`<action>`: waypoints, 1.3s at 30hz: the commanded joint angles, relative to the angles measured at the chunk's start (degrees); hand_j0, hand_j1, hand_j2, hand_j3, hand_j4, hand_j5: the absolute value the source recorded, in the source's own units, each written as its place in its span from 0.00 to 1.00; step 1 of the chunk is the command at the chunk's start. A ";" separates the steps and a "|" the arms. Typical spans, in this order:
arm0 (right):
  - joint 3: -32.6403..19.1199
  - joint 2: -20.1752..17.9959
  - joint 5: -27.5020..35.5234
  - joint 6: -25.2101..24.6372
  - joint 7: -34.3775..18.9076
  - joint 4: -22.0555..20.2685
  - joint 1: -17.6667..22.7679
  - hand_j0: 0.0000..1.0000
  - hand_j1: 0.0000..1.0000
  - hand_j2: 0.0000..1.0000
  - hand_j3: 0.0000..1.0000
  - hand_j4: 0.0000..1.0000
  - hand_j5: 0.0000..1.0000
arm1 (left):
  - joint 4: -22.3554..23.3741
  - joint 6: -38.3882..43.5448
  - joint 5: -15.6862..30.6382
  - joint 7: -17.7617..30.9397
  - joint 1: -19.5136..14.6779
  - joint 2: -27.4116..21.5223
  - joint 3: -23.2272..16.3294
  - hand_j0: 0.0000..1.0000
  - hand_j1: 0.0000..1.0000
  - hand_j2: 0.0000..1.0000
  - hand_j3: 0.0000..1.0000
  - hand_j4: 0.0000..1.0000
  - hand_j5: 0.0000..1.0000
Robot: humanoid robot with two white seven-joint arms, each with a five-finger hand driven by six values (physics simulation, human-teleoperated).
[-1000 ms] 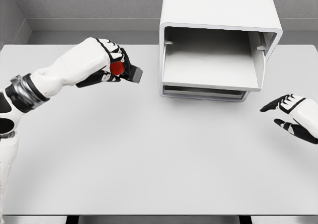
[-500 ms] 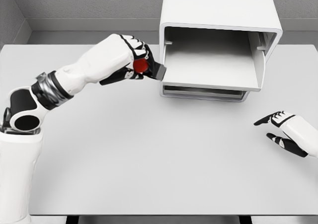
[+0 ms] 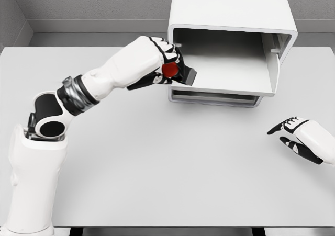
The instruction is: Slide open multi-storey tabletop storage cabinets and put open load switch and slide close multi-storey tabletop storage cabinets
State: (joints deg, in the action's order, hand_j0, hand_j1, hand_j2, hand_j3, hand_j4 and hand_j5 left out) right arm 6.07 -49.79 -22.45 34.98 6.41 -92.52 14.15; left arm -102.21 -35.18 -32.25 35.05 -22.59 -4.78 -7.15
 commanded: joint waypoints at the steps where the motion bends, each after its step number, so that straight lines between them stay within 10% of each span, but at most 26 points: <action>1: 0.00 -0.31 0.12 0.02 0.01 -0.81 -0.09 0.50 0.50 0.50 0.50 0.50 0.50 | -0.01 0.18 0.17 -0.05 0.00 1.00 -0.67 0.35 0.35 0.35 0.35 0.35 0.35; 39: 2.46 -0.13 -0.58 0.02 0.01 -1.87 -2.55 0.51 0.51 0.51 0.51 0.51 0.51 | 5.44 0.18 -9.41 -0.05 -4.31 4.78 -4.45 0.35 0.35 0.35 0.35 0.35 0.35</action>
State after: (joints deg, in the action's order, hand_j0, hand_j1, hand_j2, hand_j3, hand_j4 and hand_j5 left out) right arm 8.54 -49.85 -23.37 34.98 6.43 -94.36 11.60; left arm -97.25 -35.15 -41.12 35.03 -27.07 -0.01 -11.53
